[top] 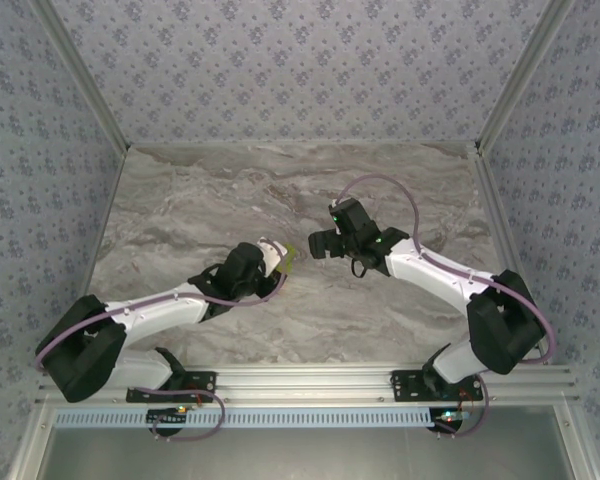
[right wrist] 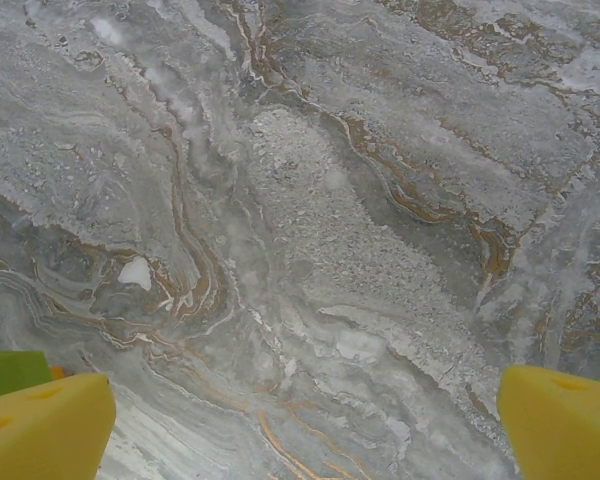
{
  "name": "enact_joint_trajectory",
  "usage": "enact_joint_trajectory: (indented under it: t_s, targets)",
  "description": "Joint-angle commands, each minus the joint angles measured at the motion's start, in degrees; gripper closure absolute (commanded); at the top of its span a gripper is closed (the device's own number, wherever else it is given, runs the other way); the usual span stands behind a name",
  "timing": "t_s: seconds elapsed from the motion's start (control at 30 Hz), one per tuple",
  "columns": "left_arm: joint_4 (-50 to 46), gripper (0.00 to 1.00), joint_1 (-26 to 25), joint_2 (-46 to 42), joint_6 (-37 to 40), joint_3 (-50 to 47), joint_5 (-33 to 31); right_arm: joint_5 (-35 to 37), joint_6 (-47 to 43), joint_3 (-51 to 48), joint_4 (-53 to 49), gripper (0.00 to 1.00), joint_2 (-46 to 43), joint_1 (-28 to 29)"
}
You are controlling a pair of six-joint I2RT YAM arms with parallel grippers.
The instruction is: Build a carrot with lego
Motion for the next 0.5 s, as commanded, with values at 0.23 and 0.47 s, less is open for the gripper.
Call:
enact_joint_trajectory:
  t_s: [0.23, 0.47]
  targets:
    - [0.71, 0.79, 0.03, -2.44, -1.76, -1.25, 0.89, -5.89, 0.19, 0.03, 2.00, 0.00, 0.23, -0.42]
    - [1.15, 0.78, 0.07, -3.02, -1.76, -1.69, 0.76, -16.46, 1.57, 1.22, 5.11, 0.00, 2.02, -0.75]
